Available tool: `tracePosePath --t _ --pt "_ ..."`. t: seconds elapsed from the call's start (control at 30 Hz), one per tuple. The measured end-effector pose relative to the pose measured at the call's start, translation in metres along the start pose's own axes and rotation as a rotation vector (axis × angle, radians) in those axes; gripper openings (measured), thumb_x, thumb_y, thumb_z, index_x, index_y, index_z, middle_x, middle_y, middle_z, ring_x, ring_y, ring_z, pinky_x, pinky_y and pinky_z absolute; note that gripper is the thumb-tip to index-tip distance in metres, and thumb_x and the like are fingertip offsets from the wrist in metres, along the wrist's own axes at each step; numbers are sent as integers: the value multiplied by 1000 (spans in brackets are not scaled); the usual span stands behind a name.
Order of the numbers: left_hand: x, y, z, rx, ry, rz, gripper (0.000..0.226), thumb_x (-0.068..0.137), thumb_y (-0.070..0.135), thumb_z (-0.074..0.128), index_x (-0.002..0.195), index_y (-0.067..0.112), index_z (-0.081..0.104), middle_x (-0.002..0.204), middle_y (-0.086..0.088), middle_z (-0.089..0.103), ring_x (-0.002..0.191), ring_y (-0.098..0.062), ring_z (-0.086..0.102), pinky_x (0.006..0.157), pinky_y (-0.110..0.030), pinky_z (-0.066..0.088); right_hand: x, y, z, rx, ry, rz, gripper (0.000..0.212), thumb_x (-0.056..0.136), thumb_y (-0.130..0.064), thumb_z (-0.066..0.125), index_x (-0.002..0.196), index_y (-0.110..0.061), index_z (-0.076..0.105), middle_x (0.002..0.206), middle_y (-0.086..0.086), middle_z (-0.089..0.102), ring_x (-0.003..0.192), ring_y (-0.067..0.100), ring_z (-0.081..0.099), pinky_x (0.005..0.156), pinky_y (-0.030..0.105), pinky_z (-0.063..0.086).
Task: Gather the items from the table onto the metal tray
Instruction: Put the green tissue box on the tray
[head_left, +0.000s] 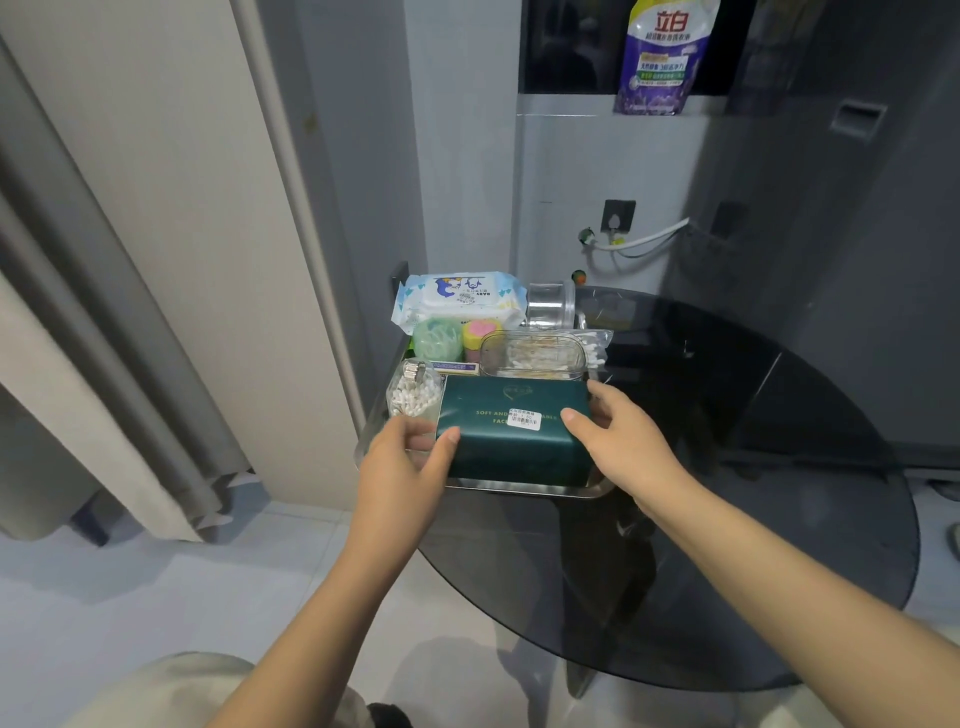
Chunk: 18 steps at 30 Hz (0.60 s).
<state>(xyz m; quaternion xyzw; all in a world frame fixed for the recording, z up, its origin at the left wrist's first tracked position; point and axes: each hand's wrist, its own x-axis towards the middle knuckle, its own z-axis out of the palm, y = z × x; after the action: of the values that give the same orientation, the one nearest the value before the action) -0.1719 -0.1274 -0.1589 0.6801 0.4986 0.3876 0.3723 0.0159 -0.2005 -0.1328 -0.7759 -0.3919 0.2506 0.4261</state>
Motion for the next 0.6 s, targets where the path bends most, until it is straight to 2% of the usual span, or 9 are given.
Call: tracePosePath --t 0.1,0.17,0.2,0.27,0.33,0.4,0.5,0.6 --pt "2 -1 -3 -1 36 36 22 87 38 62 99 20 58 91 2 65 85 -18 62 76 -40 54 1 0 -2 6 29 -19 56 91 -27 56 143 -17 36 142 2 47 126 17 47 95 26 41" --pt "3 1 -6 9 115 87 21 87 36 61 100 19 60 96 0 64 94 -22 60 84 -39 51 2 1 -3 -22 66 -17 57 90 -33 55 142 -19 38 145 4 44 132 21 42 106 37 39" --pt "5 1 -8 44 170 103 23 87 35 61 103 18 60 101 -2 62 100 -23 57 89 -39 47 3 3 -3 -43 76 7 58 90 -36 54 143 -20 37 146 5 42 134 23 38 108 41 36" --pt "12 1 -11 155 244 50 33 90 34 57 117 14 58 118 -8 56 117 -28 47 101 -41 34 4 7 -3 -38 60 84 58 91 -38 51 143 -18 34 144 7 41 132 25 39 103 36 38" --pt "21 -4 -12 181 183 -115 49 93 38 49 135 12 47 139 -14 44 133 -31 36 110 -42 24 3 9 -2 47 -9 158 53 93 -38 48 139 -16 38 134 4 50 119 22 50 89 28 40" --pt "30 -13 -10 59 68 -234 61 95 46 41 145 11 34 151 -13 34 140 -29 30 116 -45 22 5 12 1 103 -46 184 50 92 -41 46 136 -16 44 128 1 57 109 18 56 83 29 44" --pt "37 -23 -7 -141 -20 -254 72 90 58 37 145 12 33 152 -7 38 139 -24 35 115 -47 28 6 15 4 116 -33 174 59 91 -47 46 141 -18 38 136 2 54 119 20 54 99 41 46" --pt "41 -22 -7 -181 -44 -264 90 74 71 36 144 14 34 153 -3 37 140 -22 35 116 -46 28 7 17 5 131 -20 151 54 94 -43 45 141 -17 38 127 -2 57 111 18 56 96 40 48"
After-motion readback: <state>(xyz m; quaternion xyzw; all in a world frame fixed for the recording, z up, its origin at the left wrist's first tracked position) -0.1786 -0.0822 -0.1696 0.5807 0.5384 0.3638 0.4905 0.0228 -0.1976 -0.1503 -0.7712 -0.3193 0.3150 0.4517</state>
